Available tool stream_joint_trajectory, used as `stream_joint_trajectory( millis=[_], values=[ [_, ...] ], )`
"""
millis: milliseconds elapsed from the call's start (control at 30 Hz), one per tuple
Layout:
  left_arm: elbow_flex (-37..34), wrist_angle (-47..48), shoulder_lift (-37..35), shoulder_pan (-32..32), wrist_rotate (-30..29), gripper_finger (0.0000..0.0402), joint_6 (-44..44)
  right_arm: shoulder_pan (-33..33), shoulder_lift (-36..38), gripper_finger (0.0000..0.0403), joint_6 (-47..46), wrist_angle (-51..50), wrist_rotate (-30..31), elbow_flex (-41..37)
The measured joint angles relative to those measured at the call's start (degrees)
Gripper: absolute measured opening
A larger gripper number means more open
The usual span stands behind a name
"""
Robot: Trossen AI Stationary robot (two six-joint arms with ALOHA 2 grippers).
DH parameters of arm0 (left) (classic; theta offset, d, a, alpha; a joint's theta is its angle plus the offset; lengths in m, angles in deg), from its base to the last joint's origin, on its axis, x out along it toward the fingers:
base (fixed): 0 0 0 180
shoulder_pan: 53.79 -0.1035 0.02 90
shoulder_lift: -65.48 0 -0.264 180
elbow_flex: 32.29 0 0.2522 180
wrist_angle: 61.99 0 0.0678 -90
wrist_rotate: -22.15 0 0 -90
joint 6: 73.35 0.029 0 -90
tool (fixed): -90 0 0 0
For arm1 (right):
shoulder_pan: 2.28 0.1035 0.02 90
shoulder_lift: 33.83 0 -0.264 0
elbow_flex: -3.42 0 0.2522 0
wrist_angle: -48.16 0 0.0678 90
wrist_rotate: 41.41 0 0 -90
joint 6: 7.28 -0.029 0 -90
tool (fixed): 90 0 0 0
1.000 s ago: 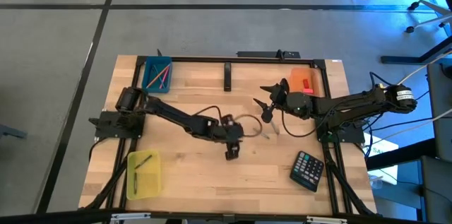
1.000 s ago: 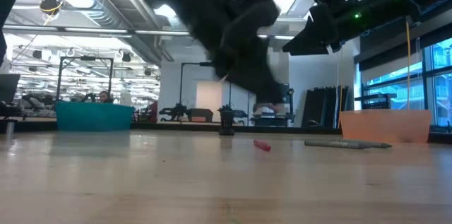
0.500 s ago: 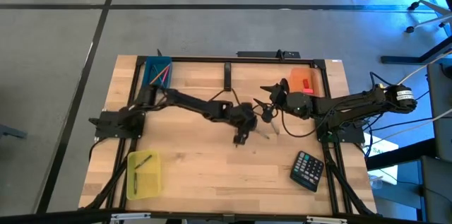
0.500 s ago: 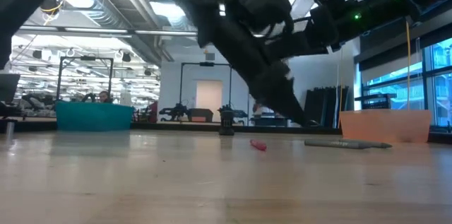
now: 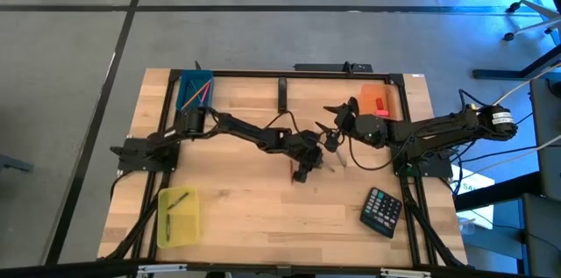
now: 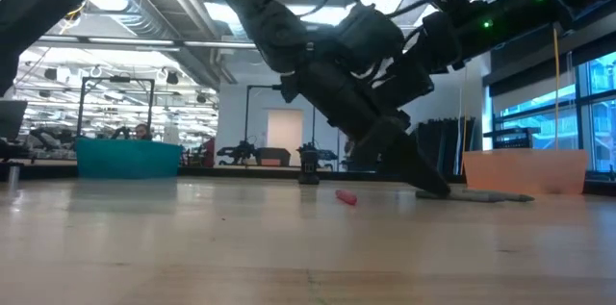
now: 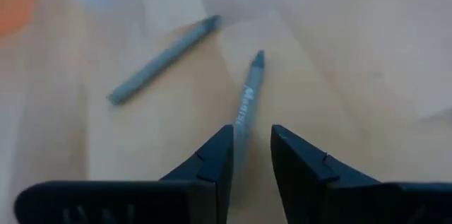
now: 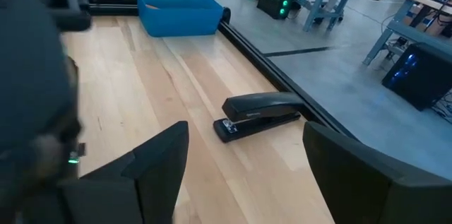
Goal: Sort crayons/erasers/pens/pencils in bins
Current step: Put the left gray crayon into the yellow bin
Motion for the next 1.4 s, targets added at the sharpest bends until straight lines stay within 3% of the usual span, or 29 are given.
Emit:
stream_joint_trajectory(
  millis=[267,500,600,833,1000,1200,1400],
  values=[
    [0.1,0.3,1.2,-0.4,-1.3,0.0079,-2.3,0.0,0.0,0.0281,0.0,0.2,-0.1,0.0],
    [0.1,1.2,1.2,0.2,-2.3,0.0026,-6.6,0.0,0.0,0.0281,0.1,0.2,-0.1,0.0],
    [0.1,2.4,1.1,0.9,-5.6,0.0008,-8.1,0.0,0.0,0.0281,0.1,0.2,-0.1,0.0],
    [-0.3,4.7,-0.9,3.0,-11.7,0.0025,-10.9,0.0,0.0,0.0281,0.1,0.0,0.4,0.0],
    [-0.5,16.0,-6.6,5.0,-17.8,0.0032,-20.4,0.0,0.0,0.0281,0.1,-1.6,4.0,0.0],
    [-0.3,38.0,-15.3,9.7,-27.3,0.0016,-33.6,0.0,0.0,0.0281,0.1,-1.7,4.9,0.0],
    [-0.3,62.8,-23.1,19.6,-28.1,0.0021,-59.4,0.0,0.0,0.0281,-0.2,-2.6,4.9,0.0]
  ],
)
